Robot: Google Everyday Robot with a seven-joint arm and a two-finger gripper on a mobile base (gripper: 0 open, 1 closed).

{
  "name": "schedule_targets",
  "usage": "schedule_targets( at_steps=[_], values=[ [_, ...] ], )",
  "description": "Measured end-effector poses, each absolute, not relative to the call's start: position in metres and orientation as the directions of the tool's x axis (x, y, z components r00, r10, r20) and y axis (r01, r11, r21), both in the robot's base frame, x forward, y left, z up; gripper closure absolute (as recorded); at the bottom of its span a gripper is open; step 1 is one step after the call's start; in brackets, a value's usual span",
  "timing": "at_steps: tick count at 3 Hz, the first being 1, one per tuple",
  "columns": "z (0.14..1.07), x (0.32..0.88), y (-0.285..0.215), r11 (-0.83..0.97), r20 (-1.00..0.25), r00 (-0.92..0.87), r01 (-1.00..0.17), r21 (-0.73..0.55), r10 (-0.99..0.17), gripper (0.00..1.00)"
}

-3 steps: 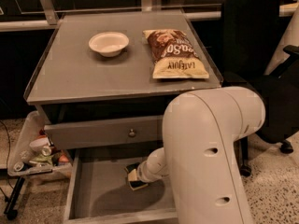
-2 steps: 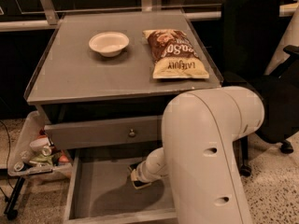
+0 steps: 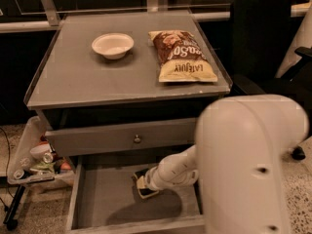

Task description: Pick sponge from middle drawer and place on counter

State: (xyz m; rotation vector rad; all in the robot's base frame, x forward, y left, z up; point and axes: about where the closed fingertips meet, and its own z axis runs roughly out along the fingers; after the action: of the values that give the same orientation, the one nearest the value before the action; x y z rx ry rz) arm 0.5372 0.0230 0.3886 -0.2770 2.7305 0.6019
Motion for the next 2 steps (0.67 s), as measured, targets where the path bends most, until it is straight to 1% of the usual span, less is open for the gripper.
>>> schedule_targets(
  at_steps=[1, 2],
  values=[
    [0.432, 0.518, 0.016, 0.853, -0.393, -0.913, -0.289, 0.434, -0.11, 1.0],
    [0.494, 0.486, -0.005, 0.811, -0.436, -0.89, -0.35, 0.468, -0.133, 1.0]
  ],
)
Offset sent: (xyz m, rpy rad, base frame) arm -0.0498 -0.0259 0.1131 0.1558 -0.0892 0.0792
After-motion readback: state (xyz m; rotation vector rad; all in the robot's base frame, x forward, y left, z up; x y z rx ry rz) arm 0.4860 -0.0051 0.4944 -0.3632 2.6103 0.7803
